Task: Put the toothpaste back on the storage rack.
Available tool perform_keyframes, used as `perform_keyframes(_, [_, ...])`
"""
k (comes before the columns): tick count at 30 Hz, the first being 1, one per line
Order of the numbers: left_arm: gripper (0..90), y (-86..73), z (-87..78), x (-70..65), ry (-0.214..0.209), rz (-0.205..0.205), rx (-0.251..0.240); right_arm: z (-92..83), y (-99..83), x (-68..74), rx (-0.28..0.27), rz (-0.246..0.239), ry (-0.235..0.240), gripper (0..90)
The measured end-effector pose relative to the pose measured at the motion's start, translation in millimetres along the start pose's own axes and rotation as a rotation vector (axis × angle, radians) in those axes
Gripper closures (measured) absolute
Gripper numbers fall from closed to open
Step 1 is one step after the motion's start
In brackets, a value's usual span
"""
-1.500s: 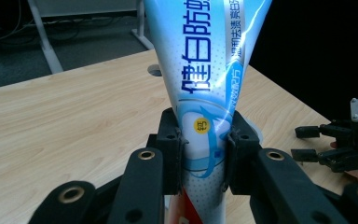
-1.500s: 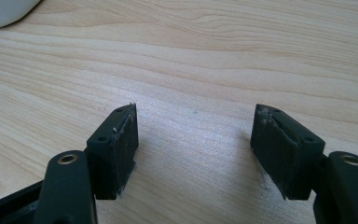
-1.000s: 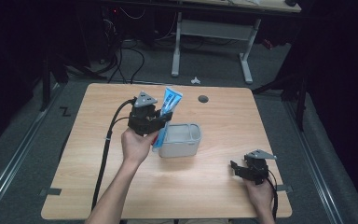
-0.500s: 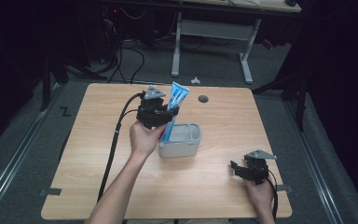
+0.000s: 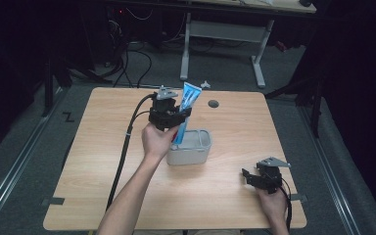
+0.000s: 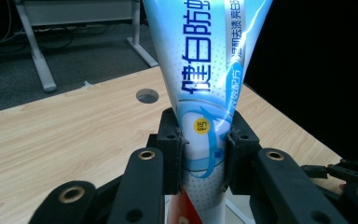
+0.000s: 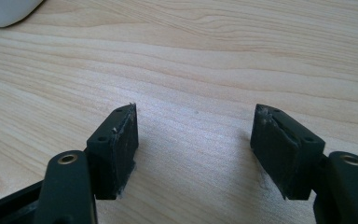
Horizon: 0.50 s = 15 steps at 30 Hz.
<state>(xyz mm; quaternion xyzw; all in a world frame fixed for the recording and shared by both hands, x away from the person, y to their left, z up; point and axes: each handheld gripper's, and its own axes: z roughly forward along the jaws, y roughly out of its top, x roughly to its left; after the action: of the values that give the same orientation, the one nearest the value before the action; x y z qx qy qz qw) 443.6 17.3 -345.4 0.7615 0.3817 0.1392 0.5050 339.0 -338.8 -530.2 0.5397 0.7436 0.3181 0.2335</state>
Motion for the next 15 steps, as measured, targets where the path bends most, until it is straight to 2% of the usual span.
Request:
perform_keyframes(9, [72.3, 5.4, 9.8, -4.2, -0.009, -0.004, -0.020, 0.2, 0.0, 0.4, -0.001, -0.005, -0.002, 32.5])
perform_keyframes(15, [72.2, 4.8, 18.5, -4.9, -0.012, -0.012, -0.018, 0.2, 0.0, 0.3, -0.001, -0.004, 0.000, 32.5])
